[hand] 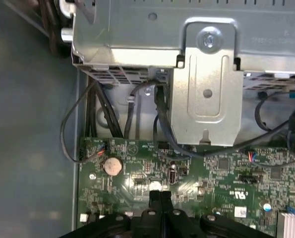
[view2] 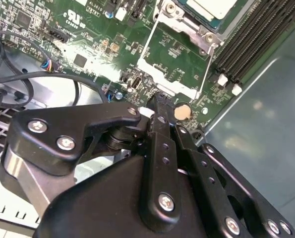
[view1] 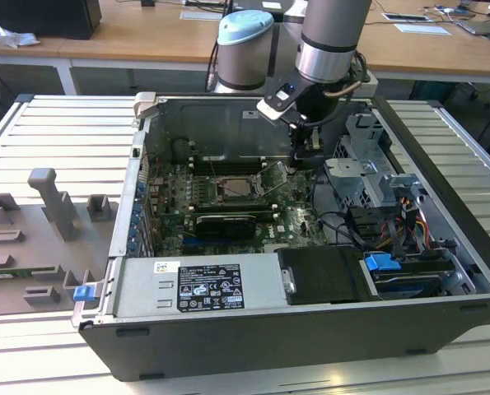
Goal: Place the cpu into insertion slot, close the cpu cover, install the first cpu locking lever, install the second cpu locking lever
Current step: 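Close the cpu cover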
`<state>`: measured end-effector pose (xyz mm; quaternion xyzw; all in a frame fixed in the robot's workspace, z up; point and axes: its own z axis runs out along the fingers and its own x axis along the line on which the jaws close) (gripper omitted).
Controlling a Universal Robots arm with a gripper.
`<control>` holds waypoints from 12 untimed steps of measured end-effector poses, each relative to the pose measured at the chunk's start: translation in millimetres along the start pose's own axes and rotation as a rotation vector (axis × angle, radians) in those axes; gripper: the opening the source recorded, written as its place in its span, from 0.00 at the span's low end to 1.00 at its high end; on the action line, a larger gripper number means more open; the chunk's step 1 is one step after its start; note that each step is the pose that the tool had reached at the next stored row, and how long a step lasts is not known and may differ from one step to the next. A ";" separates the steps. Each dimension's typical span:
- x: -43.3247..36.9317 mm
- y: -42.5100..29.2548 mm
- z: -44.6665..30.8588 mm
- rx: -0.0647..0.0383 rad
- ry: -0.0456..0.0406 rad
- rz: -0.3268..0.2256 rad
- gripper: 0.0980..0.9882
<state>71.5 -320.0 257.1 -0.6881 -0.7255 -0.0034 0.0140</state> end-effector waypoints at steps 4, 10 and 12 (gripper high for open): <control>-0.3 1.0 8.0 0.001 -0.0012 -0.024 0.01; -0.2 -0.8 9.3 0.001 -0.0012 -0.032 0.01; -0.2 0.2 9.3 0.001 -0.0009 -0.031 0.01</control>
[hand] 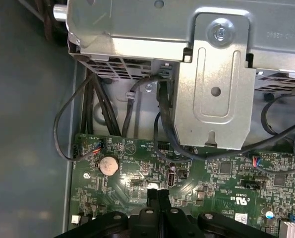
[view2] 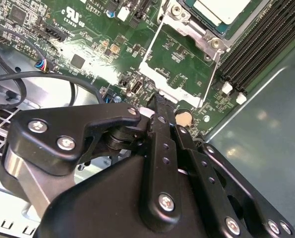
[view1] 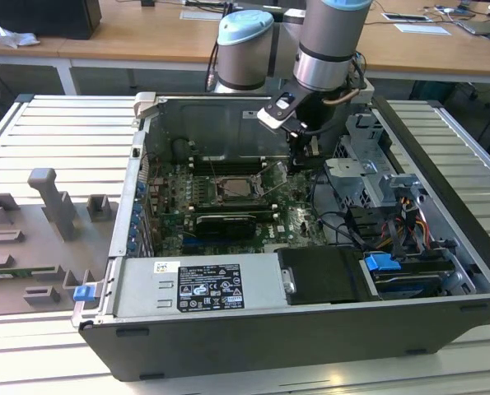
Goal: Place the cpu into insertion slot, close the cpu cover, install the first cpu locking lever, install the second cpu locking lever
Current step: 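Close the cpu cover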
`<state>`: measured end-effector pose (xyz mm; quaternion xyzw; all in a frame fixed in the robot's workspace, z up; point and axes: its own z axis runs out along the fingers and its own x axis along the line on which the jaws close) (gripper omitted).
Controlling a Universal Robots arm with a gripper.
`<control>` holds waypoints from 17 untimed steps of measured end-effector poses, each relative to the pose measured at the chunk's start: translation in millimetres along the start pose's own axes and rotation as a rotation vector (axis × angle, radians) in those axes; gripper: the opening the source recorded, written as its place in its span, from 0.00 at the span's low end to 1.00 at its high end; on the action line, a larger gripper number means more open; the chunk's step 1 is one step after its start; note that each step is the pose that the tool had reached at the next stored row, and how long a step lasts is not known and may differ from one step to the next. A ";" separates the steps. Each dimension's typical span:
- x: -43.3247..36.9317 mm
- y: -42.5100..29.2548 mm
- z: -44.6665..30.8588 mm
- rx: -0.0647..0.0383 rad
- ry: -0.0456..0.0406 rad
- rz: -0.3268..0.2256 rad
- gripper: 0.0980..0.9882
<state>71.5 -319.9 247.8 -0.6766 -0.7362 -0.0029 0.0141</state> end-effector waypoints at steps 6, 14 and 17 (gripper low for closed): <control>-0.4 3.9 0.5 0.000 0.0002 0.000 0.01; 0.8 -11.4 1.9 0.000 -0.0001 0.000 0.01; 1.3 -16.7 2.1 0.000 0.0000 -0.001 0.01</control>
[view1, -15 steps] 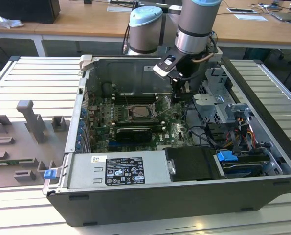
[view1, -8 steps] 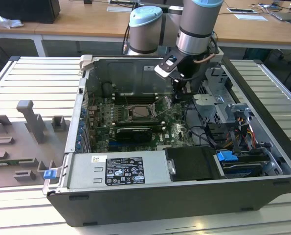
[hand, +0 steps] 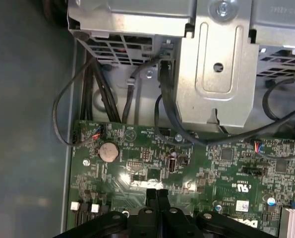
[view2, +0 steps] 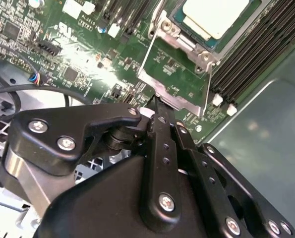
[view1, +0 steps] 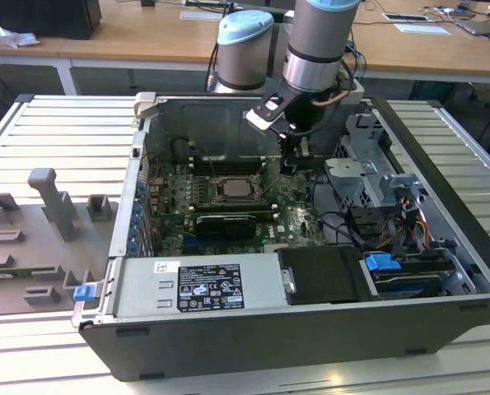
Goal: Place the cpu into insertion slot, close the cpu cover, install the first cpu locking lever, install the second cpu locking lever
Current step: 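Close the cpu cover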
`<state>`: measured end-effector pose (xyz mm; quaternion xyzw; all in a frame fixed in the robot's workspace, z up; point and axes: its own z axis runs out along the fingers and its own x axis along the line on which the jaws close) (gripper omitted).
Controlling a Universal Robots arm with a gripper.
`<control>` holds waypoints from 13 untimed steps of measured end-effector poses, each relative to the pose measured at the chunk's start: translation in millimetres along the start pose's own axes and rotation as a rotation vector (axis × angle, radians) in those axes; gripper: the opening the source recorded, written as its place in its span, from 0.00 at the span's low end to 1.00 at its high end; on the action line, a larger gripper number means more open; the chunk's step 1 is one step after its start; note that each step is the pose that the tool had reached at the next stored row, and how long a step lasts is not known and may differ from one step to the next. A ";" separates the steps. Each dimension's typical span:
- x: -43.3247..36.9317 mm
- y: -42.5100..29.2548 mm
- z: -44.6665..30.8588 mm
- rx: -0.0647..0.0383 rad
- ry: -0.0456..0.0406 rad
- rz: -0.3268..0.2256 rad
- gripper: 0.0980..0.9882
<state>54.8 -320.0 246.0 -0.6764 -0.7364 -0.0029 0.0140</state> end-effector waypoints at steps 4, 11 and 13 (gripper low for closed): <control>0.3 -3.6 0.1 0.000 0.0000 0.000 0.01; 0.8 -9.4 0.2 0.000 0.0000 0.000 0.01; 0.9 -10.4 0.2 0.000 0.0000 0.000 0.01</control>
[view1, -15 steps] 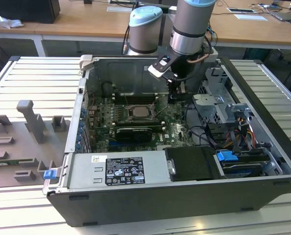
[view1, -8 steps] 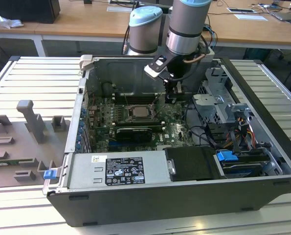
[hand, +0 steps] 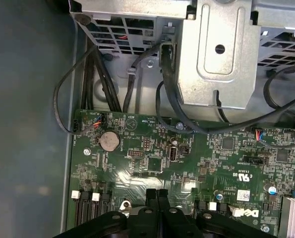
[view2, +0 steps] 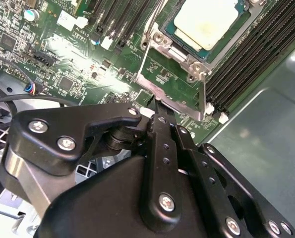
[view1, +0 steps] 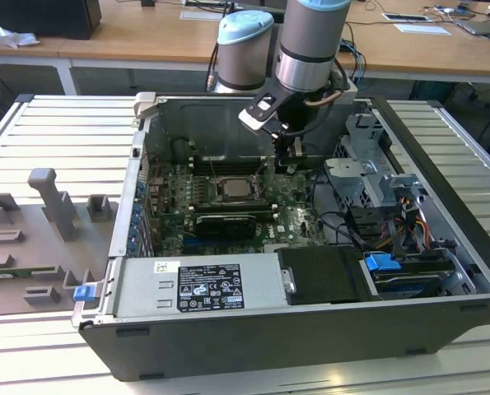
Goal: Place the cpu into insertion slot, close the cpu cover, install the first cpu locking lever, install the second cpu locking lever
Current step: 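Close the cpu cover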
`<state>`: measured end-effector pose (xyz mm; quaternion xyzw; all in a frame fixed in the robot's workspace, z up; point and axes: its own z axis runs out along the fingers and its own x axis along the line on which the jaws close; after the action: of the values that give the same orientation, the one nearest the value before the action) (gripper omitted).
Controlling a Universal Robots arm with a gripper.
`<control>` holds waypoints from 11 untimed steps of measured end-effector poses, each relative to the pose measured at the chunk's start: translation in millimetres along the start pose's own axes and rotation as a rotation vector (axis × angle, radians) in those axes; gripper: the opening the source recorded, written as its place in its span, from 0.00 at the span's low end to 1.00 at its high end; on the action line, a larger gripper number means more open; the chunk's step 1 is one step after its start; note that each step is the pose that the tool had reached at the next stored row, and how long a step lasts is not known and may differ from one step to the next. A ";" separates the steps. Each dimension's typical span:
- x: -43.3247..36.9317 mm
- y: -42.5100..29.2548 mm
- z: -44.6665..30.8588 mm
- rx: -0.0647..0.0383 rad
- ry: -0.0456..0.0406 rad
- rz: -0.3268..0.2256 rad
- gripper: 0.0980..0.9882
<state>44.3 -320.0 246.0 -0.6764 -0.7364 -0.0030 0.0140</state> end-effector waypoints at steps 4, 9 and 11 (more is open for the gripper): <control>0.1 -1.0 0.0 0.000 -0.0001 0.000 0.01; 0.2 -2.5 0.1 0.000 0.0000 0.000 0.01; 0.3 -3.4 0.1 0.000 0.0000 0.000 0.01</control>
<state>41.0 -320.0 246.0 -0.6764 -0.7364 -0.0030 0.0140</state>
